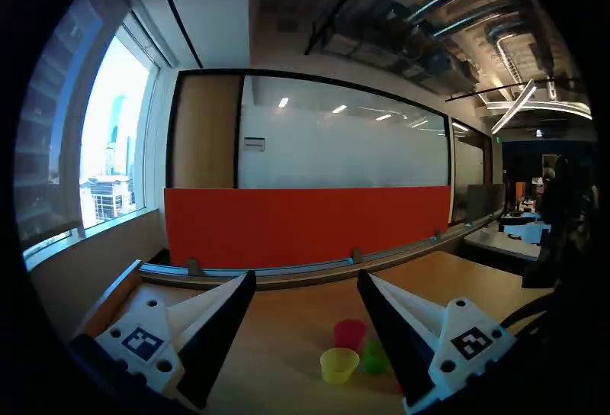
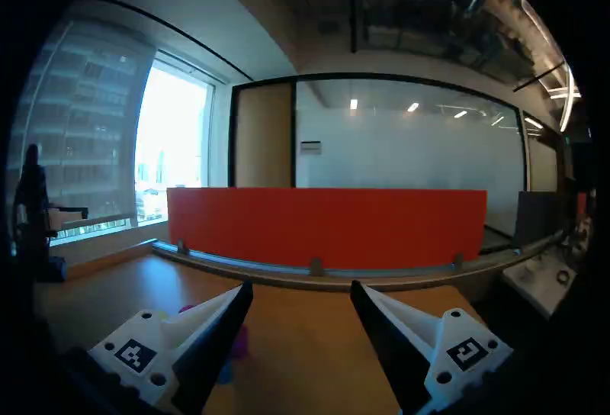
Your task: Pour water
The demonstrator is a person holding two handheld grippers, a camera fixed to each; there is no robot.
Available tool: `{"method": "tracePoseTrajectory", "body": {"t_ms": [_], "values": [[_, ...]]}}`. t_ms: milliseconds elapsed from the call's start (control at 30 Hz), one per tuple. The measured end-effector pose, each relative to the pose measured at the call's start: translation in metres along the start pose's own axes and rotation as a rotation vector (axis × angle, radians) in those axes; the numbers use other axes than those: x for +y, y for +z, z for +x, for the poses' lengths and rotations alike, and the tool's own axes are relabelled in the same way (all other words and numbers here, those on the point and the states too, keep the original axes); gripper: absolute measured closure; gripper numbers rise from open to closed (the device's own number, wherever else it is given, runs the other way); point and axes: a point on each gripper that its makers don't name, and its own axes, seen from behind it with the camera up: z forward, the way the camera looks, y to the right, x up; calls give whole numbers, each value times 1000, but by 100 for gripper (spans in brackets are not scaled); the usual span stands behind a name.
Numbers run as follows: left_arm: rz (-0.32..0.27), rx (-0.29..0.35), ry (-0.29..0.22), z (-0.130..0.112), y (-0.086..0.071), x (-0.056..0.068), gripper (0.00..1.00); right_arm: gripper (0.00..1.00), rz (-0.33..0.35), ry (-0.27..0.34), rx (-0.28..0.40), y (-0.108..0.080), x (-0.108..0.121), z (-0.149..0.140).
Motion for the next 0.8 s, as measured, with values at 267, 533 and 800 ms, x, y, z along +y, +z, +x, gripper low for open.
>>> {"method": "tracePoseTrajectory", "body": {"t_ms": [267, 533, 800], "values": [[-159, -25, 24, -3, 5, 31, 2, 1, 170, 1, -21, 0, -31, 0], [-282, -46, 17, -5, 9, 52, 1, 1, 330, 18, -31, -5, -63, 6], [-386, -46, -1, -4, 10, 69, 1, 1, 400, -18, -51, -2, -76, 4]]}}
